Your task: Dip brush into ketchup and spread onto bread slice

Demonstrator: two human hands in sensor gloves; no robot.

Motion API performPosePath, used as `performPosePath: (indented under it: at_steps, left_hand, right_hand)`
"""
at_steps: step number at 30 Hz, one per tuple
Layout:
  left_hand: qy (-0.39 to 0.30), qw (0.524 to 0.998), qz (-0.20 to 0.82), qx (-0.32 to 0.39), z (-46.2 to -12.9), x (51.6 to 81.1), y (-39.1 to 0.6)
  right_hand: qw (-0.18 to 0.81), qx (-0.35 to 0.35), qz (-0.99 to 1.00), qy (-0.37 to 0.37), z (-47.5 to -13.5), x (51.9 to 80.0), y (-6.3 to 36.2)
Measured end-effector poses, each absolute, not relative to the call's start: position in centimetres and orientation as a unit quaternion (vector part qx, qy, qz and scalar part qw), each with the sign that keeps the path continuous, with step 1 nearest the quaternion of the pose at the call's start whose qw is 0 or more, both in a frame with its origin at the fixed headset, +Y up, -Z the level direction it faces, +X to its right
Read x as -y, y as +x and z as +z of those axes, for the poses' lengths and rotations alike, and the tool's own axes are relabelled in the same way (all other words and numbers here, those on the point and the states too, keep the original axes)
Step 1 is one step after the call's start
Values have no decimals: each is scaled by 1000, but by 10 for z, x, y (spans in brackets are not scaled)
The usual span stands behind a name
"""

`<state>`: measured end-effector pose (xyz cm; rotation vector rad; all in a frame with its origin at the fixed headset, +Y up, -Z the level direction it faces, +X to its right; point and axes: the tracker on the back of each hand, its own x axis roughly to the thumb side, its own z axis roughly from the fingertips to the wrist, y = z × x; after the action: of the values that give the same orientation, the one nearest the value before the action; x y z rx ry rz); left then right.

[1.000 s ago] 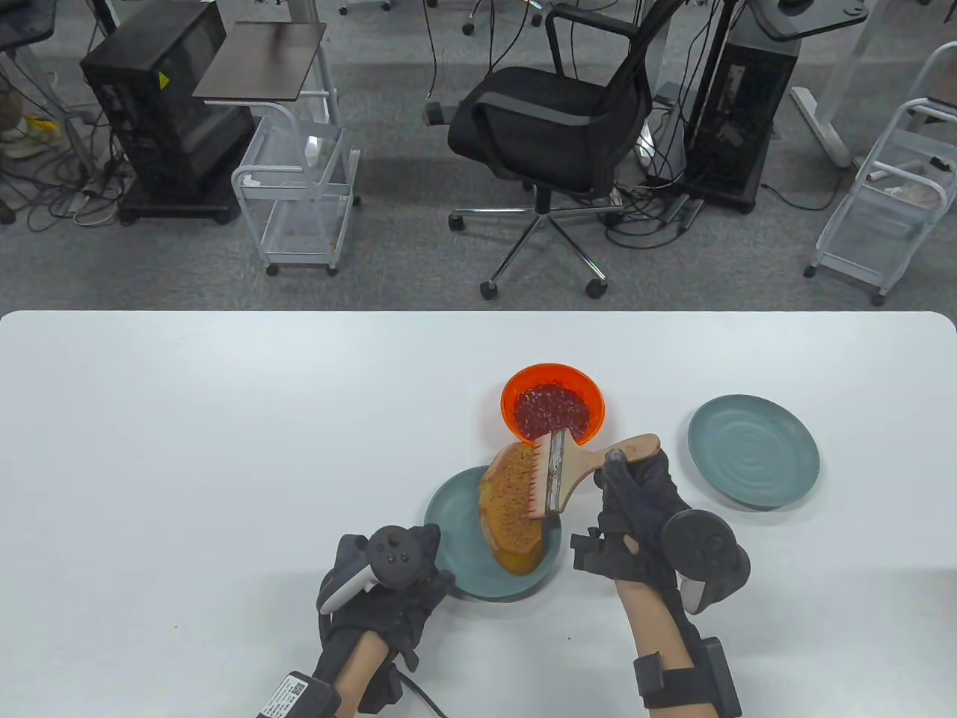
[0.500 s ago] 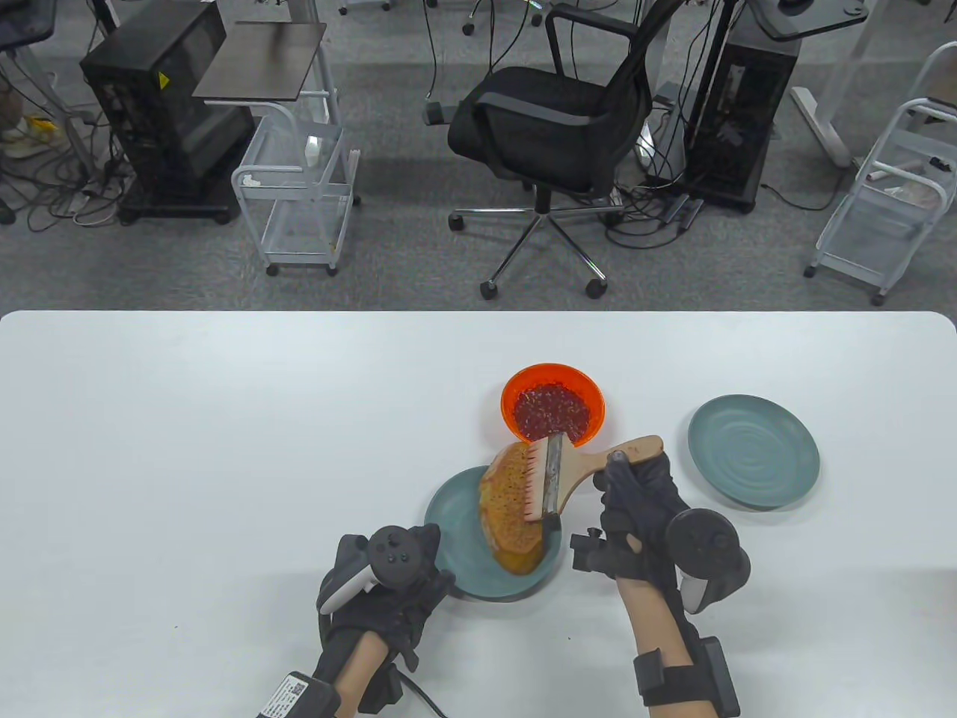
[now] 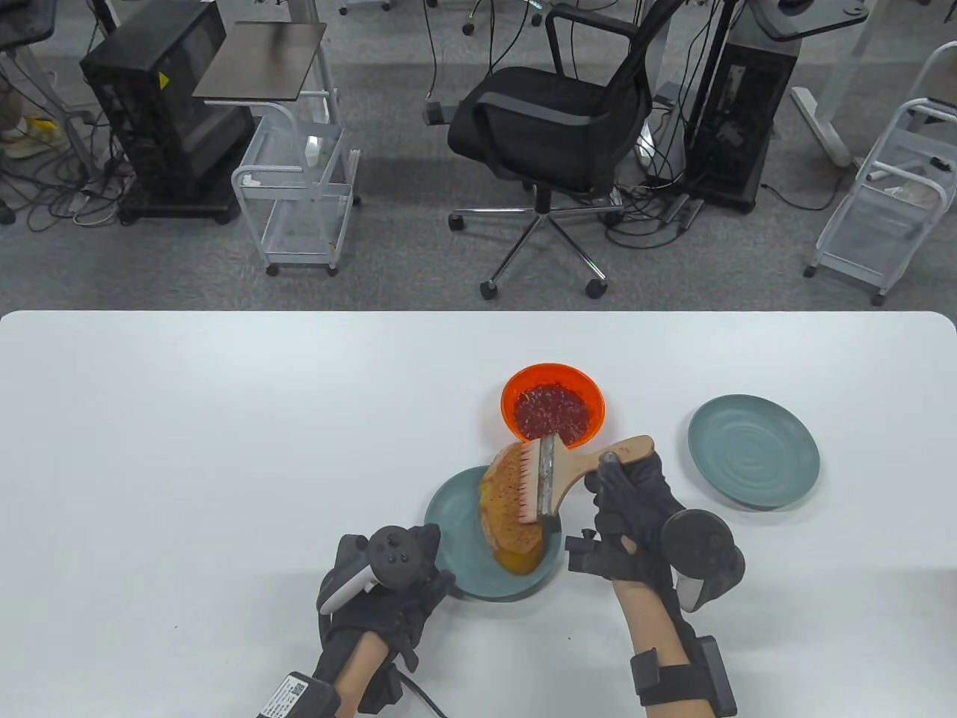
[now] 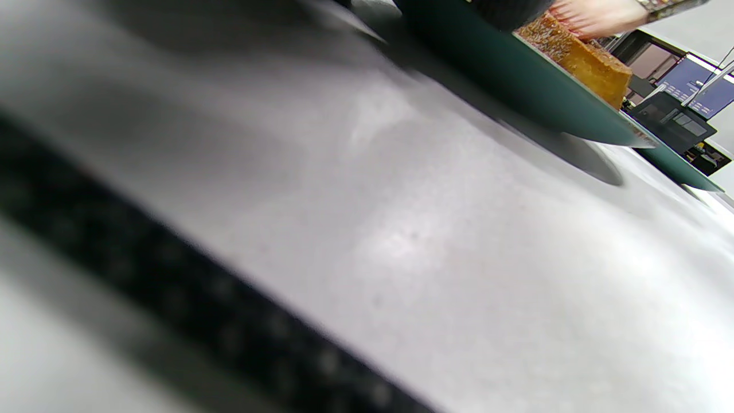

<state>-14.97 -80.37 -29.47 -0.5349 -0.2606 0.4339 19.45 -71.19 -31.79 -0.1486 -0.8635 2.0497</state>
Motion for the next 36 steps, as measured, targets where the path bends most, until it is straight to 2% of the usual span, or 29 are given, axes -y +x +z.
performPosePath:
  at_steps: [4,6,9,12,15,17,22,26,30,33,36]
  left_hand:
    - [-262,933,212,127,-295,804,-150]
    - [-262,933,212,128,-295,804,-150]
    - [-261,933,212,128,-295,804,-150]
    - [-262,933,212,128,-295,804,-150]
    - [-262,933,212,128,-295,804,-150]
    - [-262,933,212,127,-295,804,-150]
    - [-262,933,211,127,-295,804,-150]
    - [-262,933,211,127,-295,804,-150]
    - [-262,933,211,127,-295,804,-150]
    - [-262,933,212,128,-295,804,-150]
    - [-262,933,211,127,-295,804,-150]
  right_hand:
    - [466,345,814,-48,-317,710,190]
    - [503,304,808,-39,-320,716,177]
    - [499,285,818,-30,-322,720,167]
    - [477,301,825,-26,-321,715,172]
    - [412,348,842,-20,-316,704,183]
    - [419,357,835,-27,-315,701,186]
    - [530,290,796,-41,-320,716,169]
    - [497,278,822,-29,-325,719,154]
    - [492,296,818,-44,-324,715,165]
    - [423,341,838,-46,-321,703,183]
    - [424,360,830,-42,-318,695,190]
